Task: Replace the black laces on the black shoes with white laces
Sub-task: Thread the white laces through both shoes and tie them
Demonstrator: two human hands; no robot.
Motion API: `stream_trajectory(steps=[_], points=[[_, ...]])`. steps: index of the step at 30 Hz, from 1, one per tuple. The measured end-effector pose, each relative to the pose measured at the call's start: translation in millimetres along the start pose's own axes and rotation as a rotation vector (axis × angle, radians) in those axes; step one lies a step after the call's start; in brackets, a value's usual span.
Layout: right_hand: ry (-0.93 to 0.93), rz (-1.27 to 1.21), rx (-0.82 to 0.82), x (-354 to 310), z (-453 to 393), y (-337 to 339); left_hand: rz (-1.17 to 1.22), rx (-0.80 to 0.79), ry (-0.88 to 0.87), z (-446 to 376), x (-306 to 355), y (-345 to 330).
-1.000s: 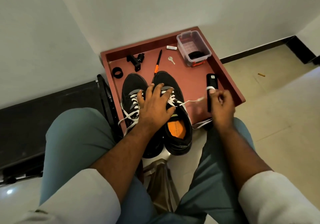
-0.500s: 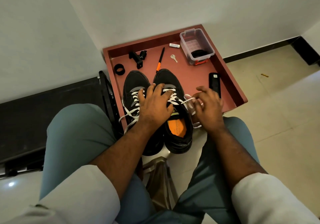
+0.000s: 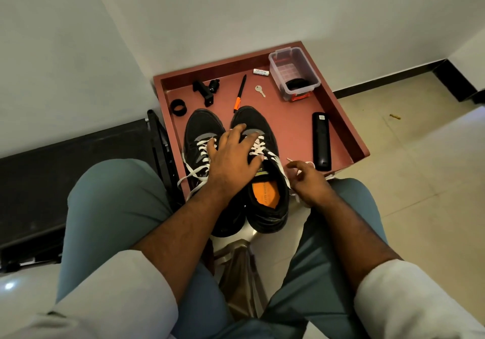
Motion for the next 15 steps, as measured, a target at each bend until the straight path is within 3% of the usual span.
stream_trajectory(steps=[5,7,10,12,13,15], points=[[0.195,0.257,-0.008,-12,-1,-4,0.229,0.100,0.017,3,-4,8],[0.122,0.179,0.037,-9,-1,0,0.327,0.134,0.006,4,-5,11],[0.089,-0.108,0.303,-19,11,25,0.574,0.179,0.013,7,-3,20],[0.174,-0.298,0.410,-44,28,45,0.821,0.031,0.067,9,3,24],[0.214,-0.425,0.382,-58,35,51,0.914,-0.104,0.077,12,10,24],[0.287,-0.718,0.162,-87,48,52,1.052,-0.379,0.104,23,27,18]])
Point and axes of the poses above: each hand's wrist, its own z-axis away from the middle knuckle, its own y-axis out of the back of the hand, x = y × z, the point moved 5 cm from there along -z, towards the middle knuckle, and after that the axes turned 3 degrees about -z, right-handed, at the moved point
